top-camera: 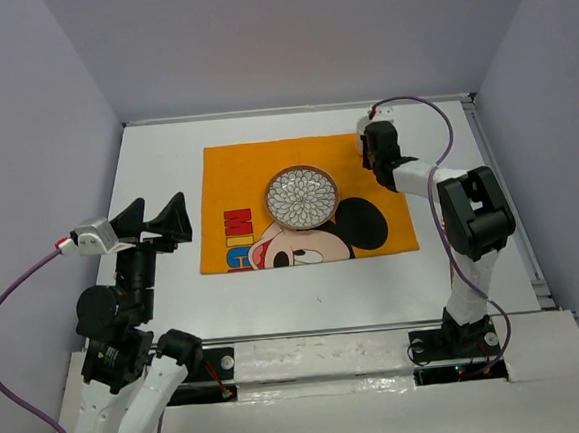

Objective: Set the dinner table for one person

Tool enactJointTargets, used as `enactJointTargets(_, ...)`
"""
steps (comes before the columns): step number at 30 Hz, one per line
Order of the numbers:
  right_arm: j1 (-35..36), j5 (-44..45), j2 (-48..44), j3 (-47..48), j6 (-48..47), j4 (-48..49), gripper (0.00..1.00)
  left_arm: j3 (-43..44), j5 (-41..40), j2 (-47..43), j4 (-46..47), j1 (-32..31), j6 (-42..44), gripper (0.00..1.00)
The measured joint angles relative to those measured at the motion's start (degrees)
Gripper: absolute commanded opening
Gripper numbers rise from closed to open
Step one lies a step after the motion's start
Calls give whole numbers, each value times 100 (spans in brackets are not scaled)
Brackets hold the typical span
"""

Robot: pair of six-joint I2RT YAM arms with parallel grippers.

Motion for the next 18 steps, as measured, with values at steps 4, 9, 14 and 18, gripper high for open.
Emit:
enactJointTargets(4, -2, 28, -17, -107, 177, 127, 64, 0, 24, 2, 2, -2, 0, 99)
enactJointTargets(9, -2, 168, -352, -197, 332, 153, 73, 0, 52, 2, 2, -2, 0, 99)
enactJointTargets(14, -11, 413, -1572, -723, 546, -28, 68, 0, 55, -20, 0, -35, 0, 99)
enactJointTargets(18, -278, 662, -2813, -1537, 1152, -372, 51, 0, 52, -164, 0, -173, 2, 99)
